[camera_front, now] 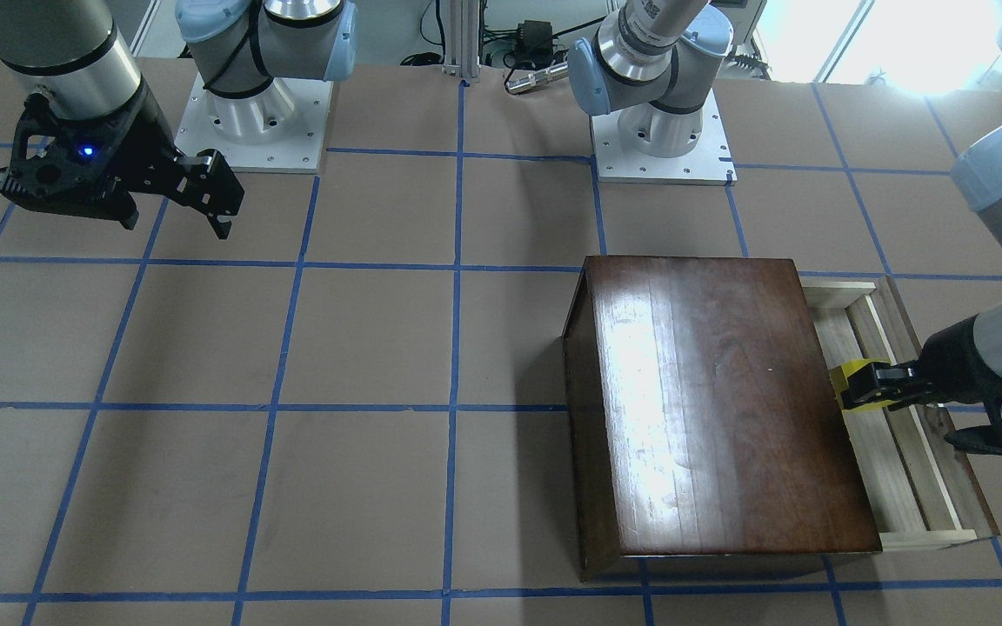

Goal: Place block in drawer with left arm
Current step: 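Carry the yellow cube with the left gripper over the open drawer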

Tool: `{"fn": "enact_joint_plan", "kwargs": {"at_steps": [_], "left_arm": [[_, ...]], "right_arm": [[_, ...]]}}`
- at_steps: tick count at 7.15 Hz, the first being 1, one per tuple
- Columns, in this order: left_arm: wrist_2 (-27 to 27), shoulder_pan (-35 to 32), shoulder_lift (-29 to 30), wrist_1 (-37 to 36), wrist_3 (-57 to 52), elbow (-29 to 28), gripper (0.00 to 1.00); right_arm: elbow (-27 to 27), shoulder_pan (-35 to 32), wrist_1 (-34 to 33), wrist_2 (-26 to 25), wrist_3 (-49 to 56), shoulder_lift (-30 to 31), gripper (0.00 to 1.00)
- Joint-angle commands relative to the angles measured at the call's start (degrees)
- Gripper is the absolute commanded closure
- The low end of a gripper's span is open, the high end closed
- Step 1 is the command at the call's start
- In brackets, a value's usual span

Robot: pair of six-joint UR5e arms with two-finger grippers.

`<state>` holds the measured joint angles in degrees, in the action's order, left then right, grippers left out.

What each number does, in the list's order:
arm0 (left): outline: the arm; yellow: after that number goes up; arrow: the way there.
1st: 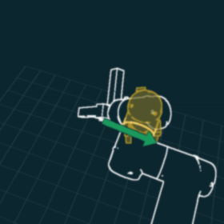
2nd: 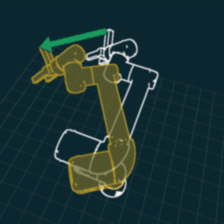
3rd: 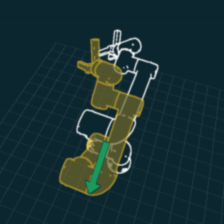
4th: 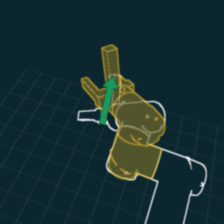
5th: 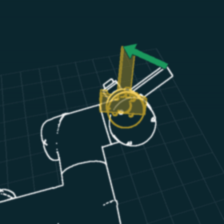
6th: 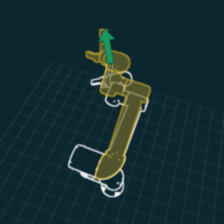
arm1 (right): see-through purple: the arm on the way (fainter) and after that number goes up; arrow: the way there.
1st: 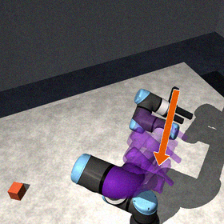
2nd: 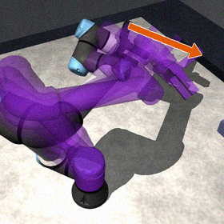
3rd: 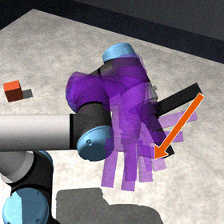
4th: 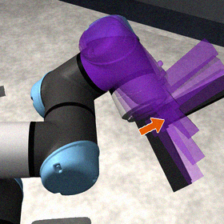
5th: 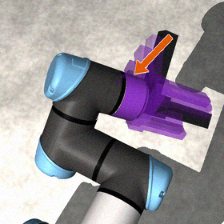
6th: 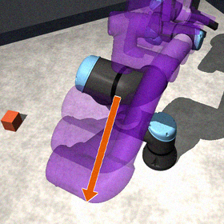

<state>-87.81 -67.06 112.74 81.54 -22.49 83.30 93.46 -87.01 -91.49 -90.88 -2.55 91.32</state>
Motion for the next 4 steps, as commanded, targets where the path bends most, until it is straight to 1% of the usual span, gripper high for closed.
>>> {"fn": "enact_joint_plan", "kwargs": {"at_steps": [1, 2, 3, 4], "left_arm": [[0.0, 0.0, 0.8, -5.6, -0.3, 3.3, 0.76], [0.0, 0.0, 0.9, -5.7, -0.1, 3.4, 0.49], [0.1, 0.0, 0.7, -5.6, 0.3, 2.9, 0.0], [-0.2, 0.1, -0.3, -5.3, 0.4, 2.6, 0.0]], "right_arm": [[0.0, 0.0, 0.0, 0.0, 0.0, 0.0, 0.0], [0.0, 0.0, 0.0, -0.1, 0.0, 0.0, 0.0], [0.0, 0.0, 0.0, 0.0, 0.0, 0.0, 0.0], [0.0, 0.0, 0.0, 0.0, 0.0, 0.0, 0.0]]}}
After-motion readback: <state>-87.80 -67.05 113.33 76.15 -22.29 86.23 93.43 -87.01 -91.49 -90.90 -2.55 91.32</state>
